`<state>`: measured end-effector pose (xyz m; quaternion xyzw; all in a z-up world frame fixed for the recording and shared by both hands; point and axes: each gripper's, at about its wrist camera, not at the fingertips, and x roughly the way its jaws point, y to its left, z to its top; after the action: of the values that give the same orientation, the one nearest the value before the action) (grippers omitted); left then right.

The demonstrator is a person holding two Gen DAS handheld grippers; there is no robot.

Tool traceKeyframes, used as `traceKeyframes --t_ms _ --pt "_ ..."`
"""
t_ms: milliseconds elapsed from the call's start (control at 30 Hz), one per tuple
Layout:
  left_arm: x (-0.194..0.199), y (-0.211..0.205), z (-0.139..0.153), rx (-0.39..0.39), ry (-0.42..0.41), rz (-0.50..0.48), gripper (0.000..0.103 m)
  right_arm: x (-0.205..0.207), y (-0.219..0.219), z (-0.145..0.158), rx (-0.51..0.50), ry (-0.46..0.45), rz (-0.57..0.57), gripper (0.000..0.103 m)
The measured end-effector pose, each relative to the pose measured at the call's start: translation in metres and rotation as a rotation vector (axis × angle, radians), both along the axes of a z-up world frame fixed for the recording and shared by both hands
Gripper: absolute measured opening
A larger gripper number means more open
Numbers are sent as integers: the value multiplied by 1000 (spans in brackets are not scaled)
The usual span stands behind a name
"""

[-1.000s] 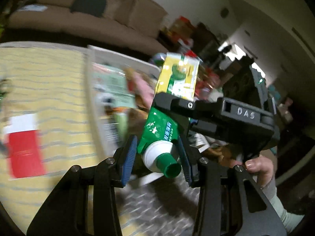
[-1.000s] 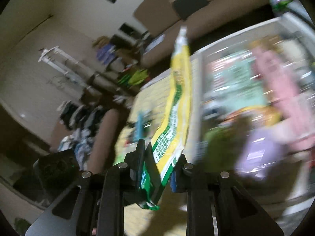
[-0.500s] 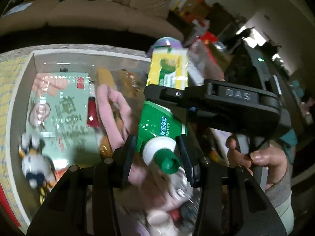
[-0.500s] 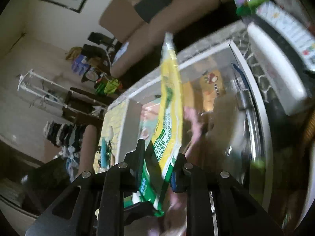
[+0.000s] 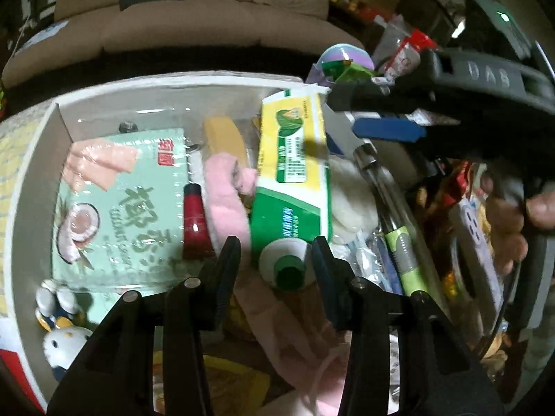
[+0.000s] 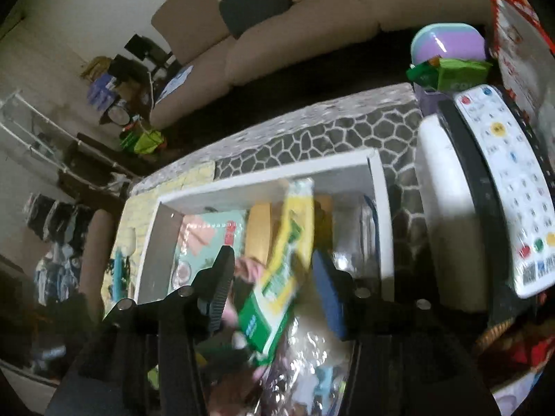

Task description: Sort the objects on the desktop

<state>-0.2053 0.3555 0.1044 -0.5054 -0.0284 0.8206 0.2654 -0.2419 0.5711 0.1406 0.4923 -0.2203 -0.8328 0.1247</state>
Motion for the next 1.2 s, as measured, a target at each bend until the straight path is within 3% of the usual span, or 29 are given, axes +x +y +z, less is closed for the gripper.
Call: traceKeyframes --t_ms 67,100,267,467,633,733,833,900,1033,1100,1200 --pt "6 2 0 26 -17 -9 46 11 1 -1 38 25 -21 49" --pt "10 5 1 33 -20 -15 53 15 1 -5 12 27 -17 49" --pt "24 14 15 96 -46 -43 67 18 -11 -20 -1 8 -38 48" --pt "46 -47 51 90 16 35 95 37 -3 -6 -78 61 -113 48" --pt "71 -99 65 88 37 85 96 65 -7 5 -107 59 -107 48" --pt "92 -113 65 87 39 81 102 87 -20 9 -108 38 -90 48" --pt "109 -120 61 65 43 78 103 117 -38 17 -90 66 -69 62" --pt "121 -123 60 52 48 79 103 133 -50 21 -67 80 -72 80" --pt "143 -127 64 13 73 87 103 165 -74 24 -39 75 -58 87" --pt "154 -129 69 -10 93 87 103 179 -82 27 -20 78 -59 96" --pt "170 -135 79 -30 125 93 103 200 -90 33 2 86 -62 99"
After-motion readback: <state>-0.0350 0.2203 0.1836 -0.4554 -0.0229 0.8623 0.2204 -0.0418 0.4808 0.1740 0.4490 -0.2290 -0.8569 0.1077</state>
